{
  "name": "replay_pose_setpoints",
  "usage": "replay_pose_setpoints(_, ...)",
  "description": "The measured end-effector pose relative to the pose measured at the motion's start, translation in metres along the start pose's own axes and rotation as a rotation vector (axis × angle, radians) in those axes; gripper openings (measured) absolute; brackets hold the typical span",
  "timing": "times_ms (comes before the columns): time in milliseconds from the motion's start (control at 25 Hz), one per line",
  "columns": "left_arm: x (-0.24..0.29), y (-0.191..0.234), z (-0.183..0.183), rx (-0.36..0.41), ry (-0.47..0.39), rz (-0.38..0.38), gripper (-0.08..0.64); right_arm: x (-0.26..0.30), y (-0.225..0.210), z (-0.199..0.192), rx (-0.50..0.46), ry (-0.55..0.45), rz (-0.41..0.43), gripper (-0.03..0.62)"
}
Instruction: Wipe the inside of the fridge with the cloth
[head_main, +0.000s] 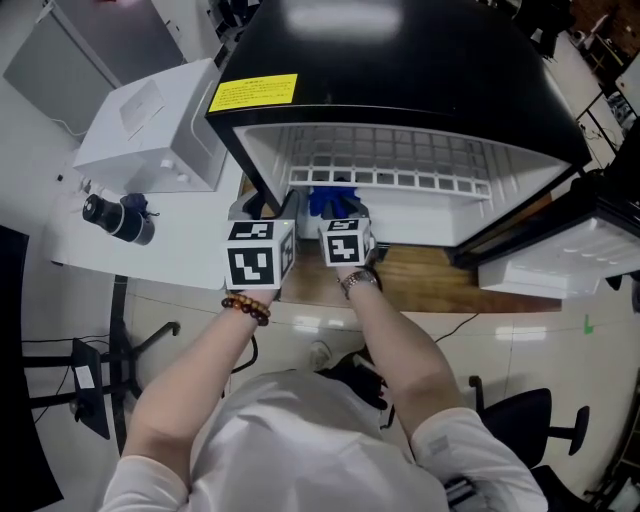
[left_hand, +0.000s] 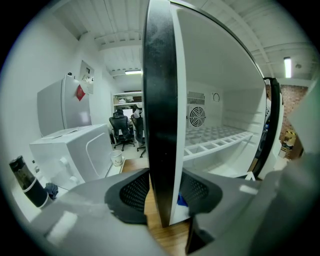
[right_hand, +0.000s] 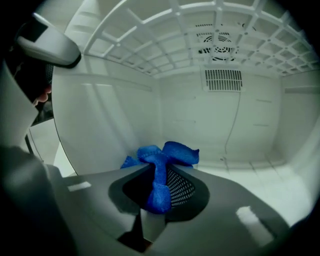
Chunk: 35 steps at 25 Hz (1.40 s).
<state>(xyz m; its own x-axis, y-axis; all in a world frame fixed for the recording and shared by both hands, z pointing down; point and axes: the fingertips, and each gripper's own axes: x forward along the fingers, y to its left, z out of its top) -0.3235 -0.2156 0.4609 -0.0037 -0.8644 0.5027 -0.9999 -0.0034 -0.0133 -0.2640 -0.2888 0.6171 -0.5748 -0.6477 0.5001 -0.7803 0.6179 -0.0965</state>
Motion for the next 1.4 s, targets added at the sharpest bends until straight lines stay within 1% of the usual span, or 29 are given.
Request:
replay_pose_setpoints(160,0.0,0.0,-0.003,0.01,0.011,-0.016,0.176,-0.004,-0.015,-0.002,0.004,0.007,-0.034,0.067)
replay_pose_setpoints(280,0.001,-0.001,-0.003,0.02,0.026,-0.023,0.178,-0.01,-0.033,-0.008,0.018,0.03,-0.074,0.067)
replay_pose_setpoints(400,0.001,0.0,-0.005,0.02,0.035,-0.019,0.178,-0.017,-0.047,-0.008,0.018,0.031,-0.083,0.067)
replay_pose_setpoints(680,0.004,0.002,-0.003,-0.011,0.062,0.025,0.173,-0.036,-0.096,-0.015,0.034,0.068,-0.12,0.067)
replay_pose_setpoints(800,0.004,0.004,-0.001,-0.029,0.057,0.051,0.17,-0.044,-0.12,-0.02,0.029,0.086,-0.14,0.067)
replay_pose_setpoints(1040,0.005,0.004,-0.001,-0.048,0.058,0.083,0.167,-0.061,-0.16,-0.02,0.032,0.081,-0.172,0.067)
replay_pose_setpoints(1240,0.006,0.005,-0.001,-0.058,0.059,0.1,0.167,-0.073,-0.191,-0.032,0.044,0.122,-0.235,0.067)
replay_pose_setpoints(1400,0.006,0.006,-0.003,-0.059,0.061,0.118,0.167,-0.082,-0.206,-0.029,0.034,0.106,-0.278,0.067)
